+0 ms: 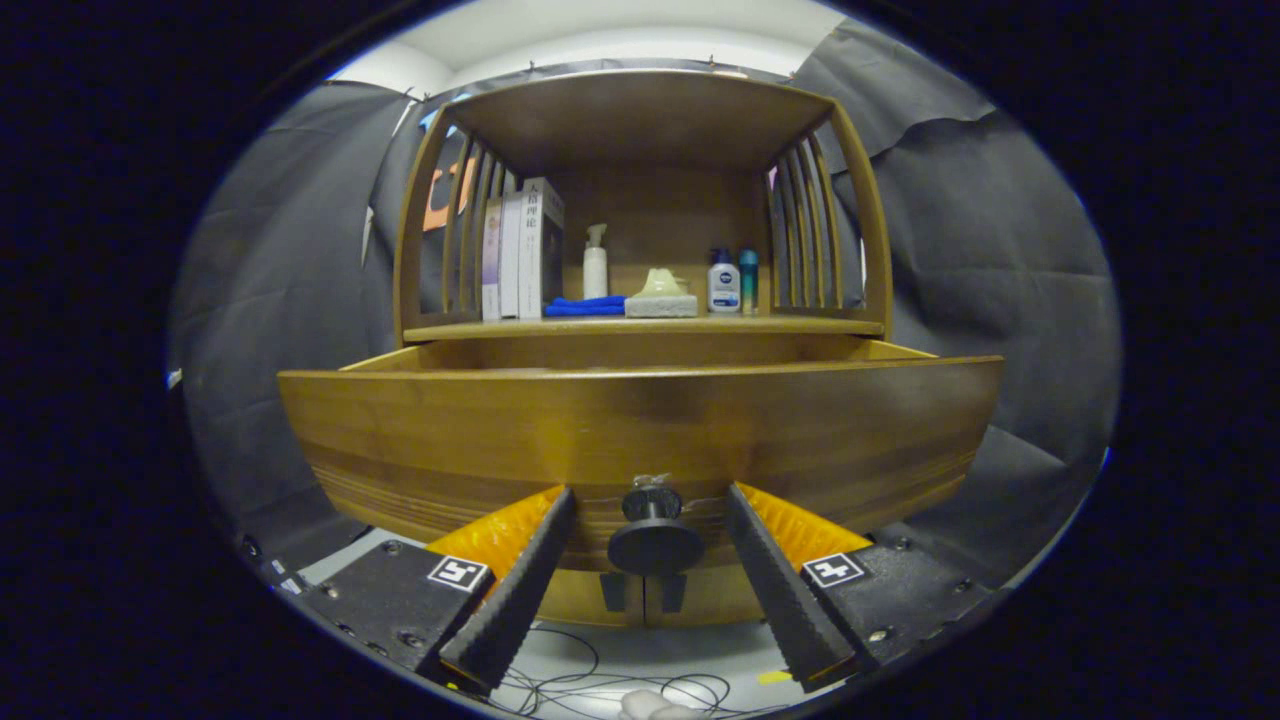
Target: Pull open the drawer, take out the items inside it, and place them on the countertop above the cabinet.
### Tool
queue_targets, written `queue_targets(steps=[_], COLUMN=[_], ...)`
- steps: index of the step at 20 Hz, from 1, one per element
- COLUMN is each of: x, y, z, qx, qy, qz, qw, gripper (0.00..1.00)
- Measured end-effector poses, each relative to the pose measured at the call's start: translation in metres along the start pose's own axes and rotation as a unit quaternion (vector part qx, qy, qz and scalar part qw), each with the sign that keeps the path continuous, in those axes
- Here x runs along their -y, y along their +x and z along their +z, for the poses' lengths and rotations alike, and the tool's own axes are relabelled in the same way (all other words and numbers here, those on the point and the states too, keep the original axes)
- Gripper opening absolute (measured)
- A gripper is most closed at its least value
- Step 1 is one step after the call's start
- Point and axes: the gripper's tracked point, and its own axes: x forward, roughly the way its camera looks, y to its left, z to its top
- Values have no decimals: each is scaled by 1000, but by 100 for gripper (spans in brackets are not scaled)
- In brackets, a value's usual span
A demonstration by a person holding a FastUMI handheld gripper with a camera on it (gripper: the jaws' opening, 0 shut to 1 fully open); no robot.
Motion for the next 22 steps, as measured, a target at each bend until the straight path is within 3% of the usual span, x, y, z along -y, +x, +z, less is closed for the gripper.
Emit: queue_targets(steps=[18, 22], x=[-10, -11], y=[128, 137], z=[36, 40], qx=[3, 9], qy=[-10, -1], qz=[-24, -17], qw=[1000, 1000], gripper=[99, 99])
